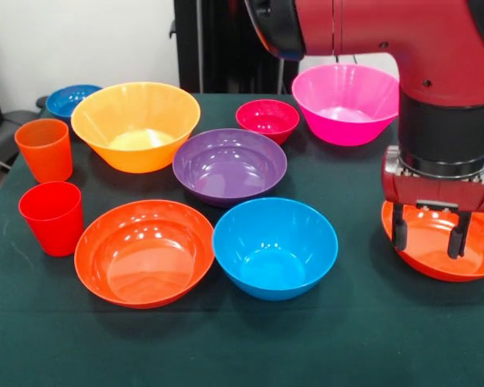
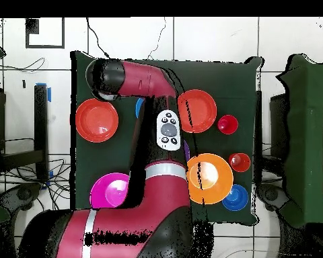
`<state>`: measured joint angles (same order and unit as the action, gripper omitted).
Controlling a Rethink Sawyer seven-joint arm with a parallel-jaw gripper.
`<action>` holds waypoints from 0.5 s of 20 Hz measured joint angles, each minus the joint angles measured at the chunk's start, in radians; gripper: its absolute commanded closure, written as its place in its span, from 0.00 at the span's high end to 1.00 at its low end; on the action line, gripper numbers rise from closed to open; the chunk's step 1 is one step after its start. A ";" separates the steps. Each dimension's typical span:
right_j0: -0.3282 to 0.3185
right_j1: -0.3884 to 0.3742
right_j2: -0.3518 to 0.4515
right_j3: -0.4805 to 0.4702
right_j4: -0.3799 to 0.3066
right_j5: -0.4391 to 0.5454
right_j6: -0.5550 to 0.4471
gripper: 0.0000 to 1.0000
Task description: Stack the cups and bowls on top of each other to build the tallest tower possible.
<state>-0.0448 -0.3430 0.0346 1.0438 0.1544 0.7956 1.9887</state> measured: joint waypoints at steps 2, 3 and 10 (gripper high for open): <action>0.000 -0.005 0.000 0.000 0.000 0.008 0.000 1.00; 0.000 -0.009 0.000 0.000 0.000 0.015 0.000 1.00; -0.015 -0.017 0.000 0.005 0.000 0.028 0.000 1.00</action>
<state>-0.0594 -0.3604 0.0347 1.0487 0.1544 0.8234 1.9887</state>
